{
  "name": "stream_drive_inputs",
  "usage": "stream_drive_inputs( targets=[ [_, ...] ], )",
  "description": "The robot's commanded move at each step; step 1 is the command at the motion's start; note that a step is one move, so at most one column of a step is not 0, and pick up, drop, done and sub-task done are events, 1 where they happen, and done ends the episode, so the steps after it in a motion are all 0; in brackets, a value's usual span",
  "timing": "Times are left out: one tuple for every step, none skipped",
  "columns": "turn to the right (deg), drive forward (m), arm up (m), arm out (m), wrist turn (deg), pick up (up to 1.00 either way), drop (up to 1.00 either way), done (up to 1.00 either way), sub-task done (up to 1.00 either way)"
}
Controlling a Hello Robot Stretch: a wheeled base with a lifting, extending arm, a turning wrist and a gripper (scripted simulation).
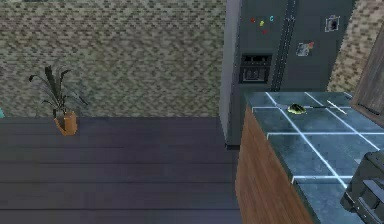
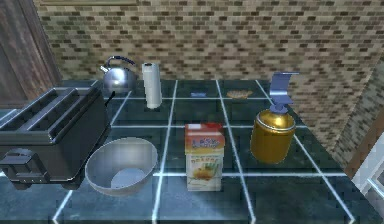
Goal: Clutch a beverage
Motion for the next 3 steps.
stream_drive_inputs(
  targets=[
    [0.0, 0.0, 0.5, 0.0, 0.0, 0.0, 0.0, 0.0, 0.0],
    [0.0, 0.0, 0.38, 0.0, 0.0, 0.0, 0.0, 0.0, 0.0],
    [0.0, 0.0, 0.0, 0.1, 0.0, 0.0, 0.0, 0.0, 0.0]
  ],
)
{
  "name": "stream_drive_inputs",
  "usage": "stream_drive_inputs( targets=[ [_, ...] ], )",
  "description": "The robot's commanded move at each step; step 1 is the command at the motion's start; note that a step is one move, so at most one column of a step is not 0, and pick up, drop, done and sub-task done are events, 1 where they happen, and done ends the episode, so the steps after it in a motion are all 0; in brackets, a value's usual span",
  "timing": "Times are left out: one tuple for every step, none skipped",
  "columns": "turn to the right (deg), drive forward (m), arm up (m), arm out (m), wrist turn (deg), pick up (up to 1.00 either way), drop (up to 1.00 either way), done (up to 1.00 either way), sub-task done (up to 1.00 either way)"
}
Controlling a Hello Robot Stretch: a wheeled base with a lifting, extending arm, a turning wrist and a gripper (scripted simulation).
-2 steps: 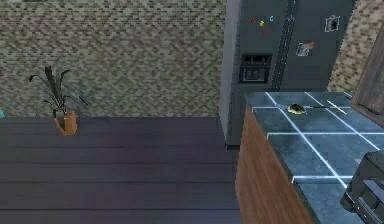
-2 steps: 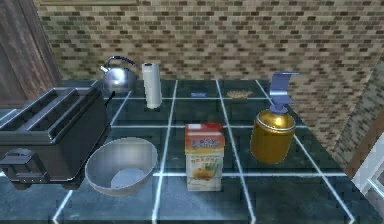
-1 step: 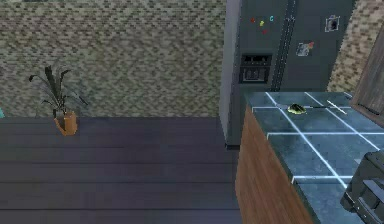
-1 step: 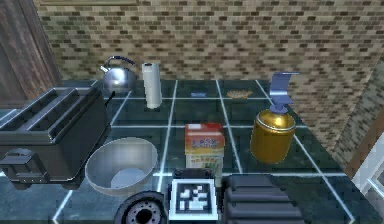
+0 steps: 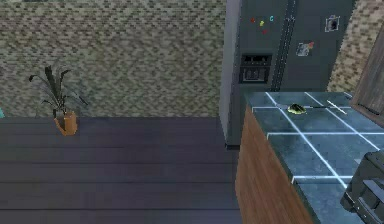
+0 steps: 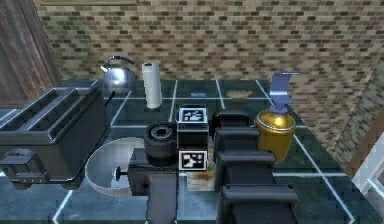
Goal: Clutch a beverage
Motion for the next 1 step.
stream_drive_inputs(
  targets=[
    [0.0, 0.0, 0.0, 0.0, 45.0, 0.0, 0.0, 0.0, 0.0]
  ],
)
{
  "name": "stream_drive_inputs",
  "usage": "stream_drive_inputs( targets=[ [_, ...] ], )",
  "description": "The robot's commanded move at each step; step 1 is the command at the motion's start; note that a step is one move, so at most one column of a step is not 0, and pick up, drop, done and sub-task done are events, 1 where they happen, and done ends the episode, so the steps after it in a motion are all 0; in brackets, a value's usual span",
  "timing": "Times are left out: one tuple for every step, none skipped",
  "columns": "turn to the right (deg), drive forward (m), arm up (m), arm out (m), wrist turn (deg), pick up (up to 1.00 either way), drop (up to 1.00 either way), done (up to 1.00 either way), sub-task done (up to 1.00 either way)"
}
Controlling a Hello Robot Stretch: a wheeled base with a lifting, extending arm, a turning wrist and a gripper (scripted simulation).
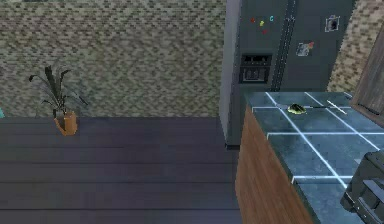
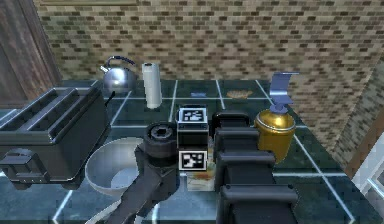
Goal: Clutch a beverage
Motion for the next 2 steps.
stream_drive_inputs(
  targets=[
    [0.0, 0.0, 0.0, 0.0, 45.0, 0.0, 0.0, 0.0, 0.0],
    [0.0, 0.0, 0.0, 0.0, 45.0, 0.0, 0.0, 0.0, 0.0]
  ],
)
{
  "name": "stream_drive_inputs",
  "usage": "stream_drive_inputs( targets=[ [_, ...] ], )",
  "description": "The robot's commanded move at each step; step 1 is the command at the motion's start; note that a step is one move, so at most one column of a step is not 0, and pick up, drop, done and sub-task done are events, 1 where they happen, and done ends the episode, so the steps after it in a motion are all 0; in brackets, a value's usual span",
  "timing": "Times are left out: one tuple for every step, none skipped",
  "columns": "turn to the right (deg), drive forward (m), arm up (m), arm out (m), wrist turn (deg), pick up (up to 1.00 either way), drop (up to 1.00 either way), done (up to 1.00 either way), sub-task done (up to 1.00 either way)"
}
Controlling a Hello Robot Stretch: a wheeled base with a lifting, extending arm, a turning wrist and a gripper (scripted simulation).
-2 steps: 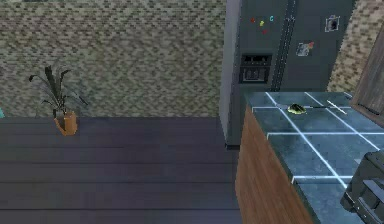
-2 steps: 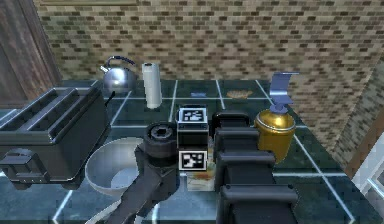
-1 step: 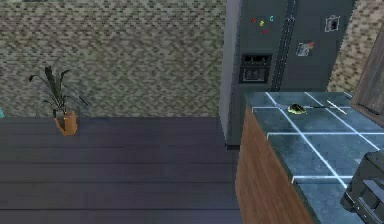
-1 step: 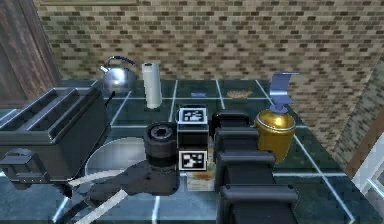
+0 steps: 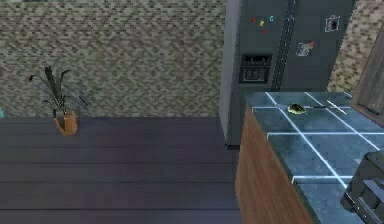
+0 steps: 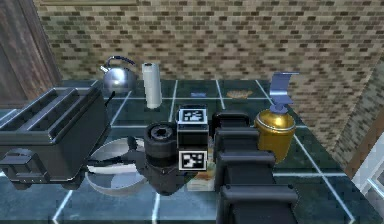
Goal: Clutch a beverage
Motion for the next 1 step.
stream_drive_inputs(
  targets=[
    [0.0, 0.0, 0.0, 0.0, 45.0, 0.0, 0.0, 0.0, 0.0]
  ],
)
